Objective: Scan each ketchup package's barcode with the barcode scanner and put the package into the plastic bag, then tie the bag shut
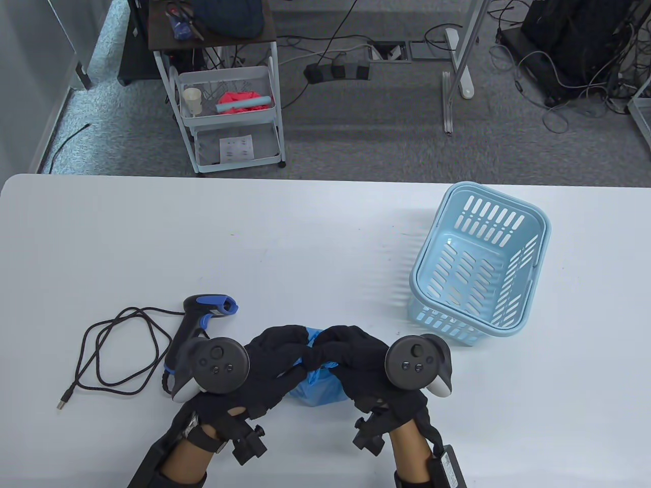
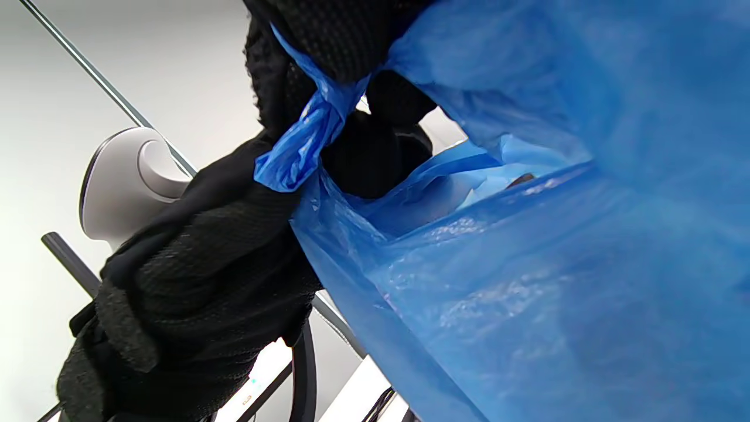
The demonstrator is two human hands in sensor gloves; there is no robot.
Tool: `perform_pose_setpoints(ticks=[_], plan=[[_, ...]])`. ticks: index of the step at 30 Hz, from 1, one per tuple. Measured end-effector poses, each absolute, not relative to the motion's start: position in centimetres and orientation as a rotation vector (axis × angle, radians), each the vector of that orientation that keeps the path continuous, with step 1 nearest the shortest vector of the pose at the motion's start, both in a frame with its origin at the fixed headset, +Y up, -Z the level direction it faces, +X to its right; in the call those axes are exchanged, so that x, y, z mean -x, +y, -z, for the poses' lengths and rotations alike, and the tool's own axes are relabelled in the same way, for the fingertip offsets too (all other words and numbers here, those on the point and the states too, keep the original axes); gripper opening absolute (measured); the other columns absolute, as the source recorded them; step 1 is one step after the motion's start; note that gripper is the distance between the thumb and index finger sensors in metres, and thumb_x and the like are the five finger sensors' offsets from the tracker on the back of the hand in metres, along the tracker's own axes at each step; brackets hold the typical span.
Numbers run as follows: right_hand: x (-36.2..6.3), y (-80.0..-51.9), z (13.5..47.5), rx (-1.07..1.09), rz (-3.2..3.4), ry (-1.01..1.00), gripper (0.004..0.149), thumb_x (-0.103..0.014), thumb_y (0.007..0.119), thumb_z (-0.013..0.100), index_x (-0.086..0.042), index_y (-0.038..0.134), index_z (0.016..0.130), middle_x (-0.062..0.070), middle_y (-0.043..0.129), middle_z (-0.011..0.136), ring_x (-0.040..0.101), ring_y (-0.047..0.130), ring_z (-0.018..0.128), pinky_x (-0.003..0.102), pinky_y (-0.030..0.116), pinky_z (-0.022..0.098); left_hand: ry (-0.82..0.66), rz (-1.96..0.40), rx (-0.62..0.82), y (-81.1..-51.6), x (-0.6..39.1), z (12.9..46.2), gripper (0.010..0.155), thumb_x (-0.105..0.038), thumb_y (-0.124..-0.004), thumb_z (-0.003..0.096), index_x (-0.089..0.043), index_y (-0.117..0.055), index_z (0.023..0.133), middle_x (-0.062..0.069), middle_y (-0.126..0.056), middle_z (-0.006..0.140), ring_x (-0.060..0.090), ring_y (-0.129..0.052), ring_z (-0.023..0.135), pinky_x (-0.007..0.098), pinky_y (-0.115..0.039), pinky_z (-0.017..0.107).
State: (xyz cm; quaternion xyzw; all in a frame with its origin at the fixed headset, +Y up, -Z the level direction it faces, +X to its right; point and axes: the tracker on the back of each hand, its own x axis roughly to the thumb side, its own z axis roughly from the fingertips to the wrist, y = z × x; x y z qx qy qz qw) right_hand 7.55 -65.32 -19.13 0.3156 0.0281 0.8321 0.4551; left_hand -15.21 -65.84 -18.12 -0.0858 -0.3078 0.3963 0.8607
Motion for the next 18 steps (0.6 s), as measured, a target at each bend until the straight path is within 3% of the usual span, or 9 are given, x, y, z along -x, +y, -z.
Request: perform_pose_setpoints(ticks=[2, 4, 10, 18], plan=[[-7.5, -65.3, 19.1, -0.772, -2.071, 0.049, 0.033, -0.013, 0.07, 0.056, -0.028, 0.085, 0.081, 0.018, 0.073, 0.095, 0.045, 0.07, 0.084, 0.063, 0.055, 0.068, -0.65, -0.876, 0.184, -66.1, 15.2, 18.1, 0.072, -0.058, -0.072, 0.048, -0.006, -0.076, 0.097, 0.01, -0.054, 0.114, 0.047, -0.059, 0.107, 0.068, -0.048, 0.077], [-7.4, -65.3, 19.0, -0.766, -2.079, 0.044, 0.033, -0.014, 0.069, 0.057, -0.028, 0.084, 0.082, 0.019, 0.073, 0.095, 0.045, 0.07, 0.084, 0.063, 0.055, 0.068, -0.628, -0.883, 0.155, -66.3, 15.0, 18.1, 0.074, -0.06, -0.075, 0.0455, -0.006, -0.077, 0.095, 0.01, -0.056, 0.113, 0.046, -0.061, 0.106, 0.068, -0.049, 0.077], [-7.5, -65.7, 19.1, -0.738, -2.033, 0.057, 0.033, -0.016, 0.069, 0.057, -0.027, 0.082, 0.086, 0.019, 0.075, 0.093, 0.045, 0.072, 0.083, 0.062, 0.058, 0.067, -0.537, -0.785, 0.043, -66.3, 14.1, 17.6, 0.048, -0.041, -0.081, 0.0481, -0.01, -0.081, 0.084, 0.005, -0.061, 0.108, 0.042, -0.069, 0.102, 0.065, -0.053, 0.077], [-8.1, -65.8, 19.2, -0.657, -1.97, -0.02, 0.039, -0.024, 0.076, 0.055, -0.018, 0.076, 0.093, 0.015, 0.085, 0.084, 0.041, 0.082, 0.075, 0.059, 0.066, 0.061, -0.498, -0.566, -0.08, -65.8, 13.4, 16.7, 0.046, -0.041, -0.081, 0.0483, -0.012, -0.081, 0.083, 0.003, -0.062, 0.108, 0.04, -0.07, 0.102, 0.064, -0.054, 0.077]])
